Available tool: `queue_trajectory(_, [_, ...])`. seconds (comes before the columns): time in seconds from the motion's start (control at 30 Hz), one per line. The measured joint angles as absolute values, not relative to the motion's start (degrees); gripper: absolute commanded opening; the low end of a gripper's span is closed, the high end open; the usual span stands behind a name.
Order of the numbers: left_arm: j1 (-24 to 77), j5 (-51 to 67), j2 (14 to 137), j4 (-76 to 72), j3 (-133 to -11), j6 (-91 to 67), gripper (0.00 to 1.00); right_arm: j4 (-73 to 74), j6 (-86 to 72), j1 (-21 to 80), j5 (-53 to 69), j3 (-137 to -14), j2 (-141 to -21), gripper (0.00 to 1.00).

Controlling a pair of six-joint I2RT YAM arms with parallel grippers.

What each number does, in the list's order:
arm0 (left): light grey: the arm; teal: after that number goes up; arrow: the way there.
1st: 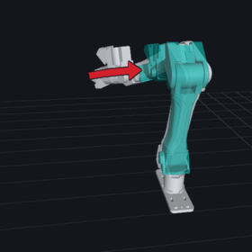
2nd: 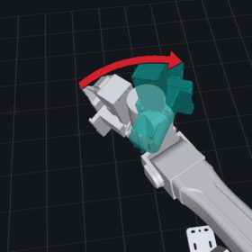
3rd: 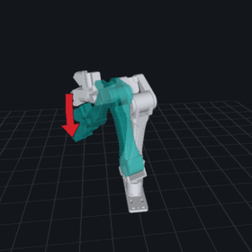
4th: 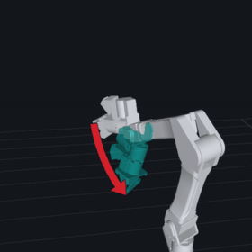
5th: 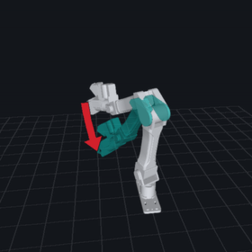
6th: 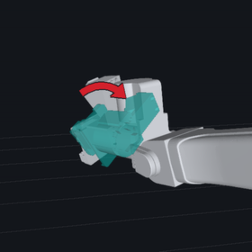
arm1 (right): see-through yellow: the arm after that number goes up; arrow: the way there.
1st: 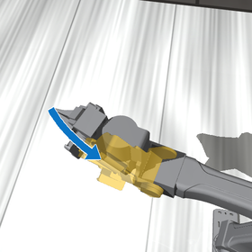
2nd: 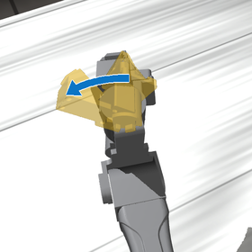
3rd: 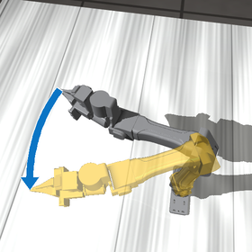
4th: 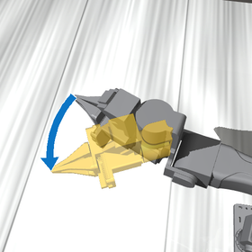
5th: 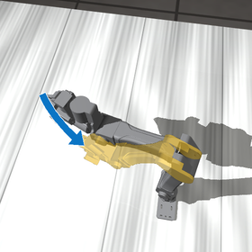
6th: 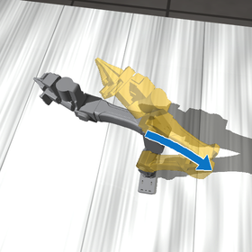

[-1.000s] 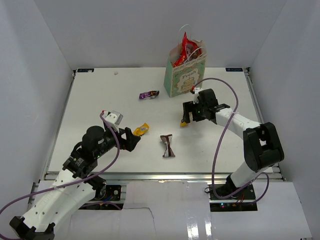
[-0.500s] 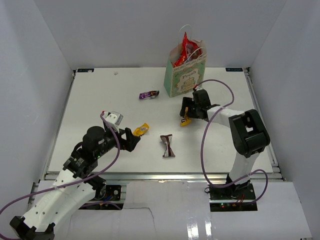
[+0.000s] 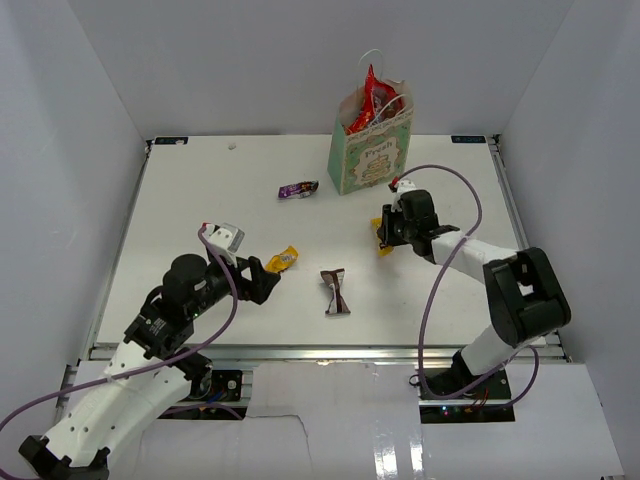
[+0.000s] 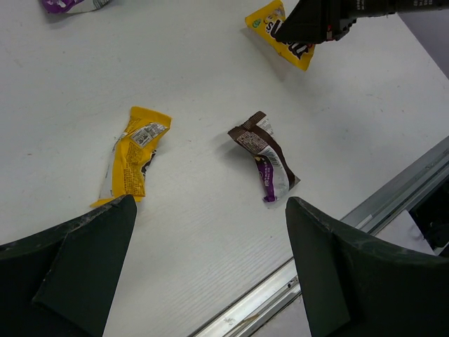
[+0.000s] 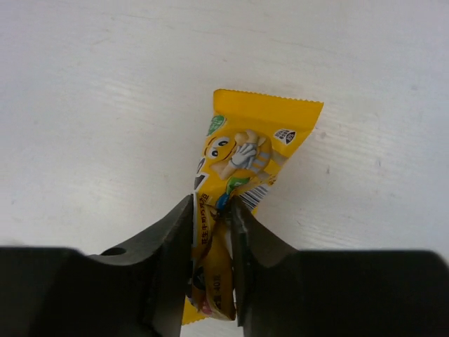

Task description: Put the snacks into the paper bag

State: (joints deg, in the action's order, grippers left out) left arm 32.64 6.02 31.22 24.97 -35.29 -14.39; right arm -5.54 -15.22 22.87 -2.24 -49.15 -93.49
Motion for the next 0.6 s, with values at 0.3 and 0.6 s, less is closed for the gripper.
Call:
queue_trajectory(0.3, [32.64, 6.68, 30.13, 24.82, -35.29, -14.39, 0.98, -6.39, 13.87, 22.65, 21.47, -48.23, -76.95, 0.16])
queue_trajectory(0.6, [32.64, 6.87, 29.98, 24.80, -35.29, -14.41, 0.98, -0.43, 28.86, 22.90, 27.14, -76.93, -83.50, 0.14])
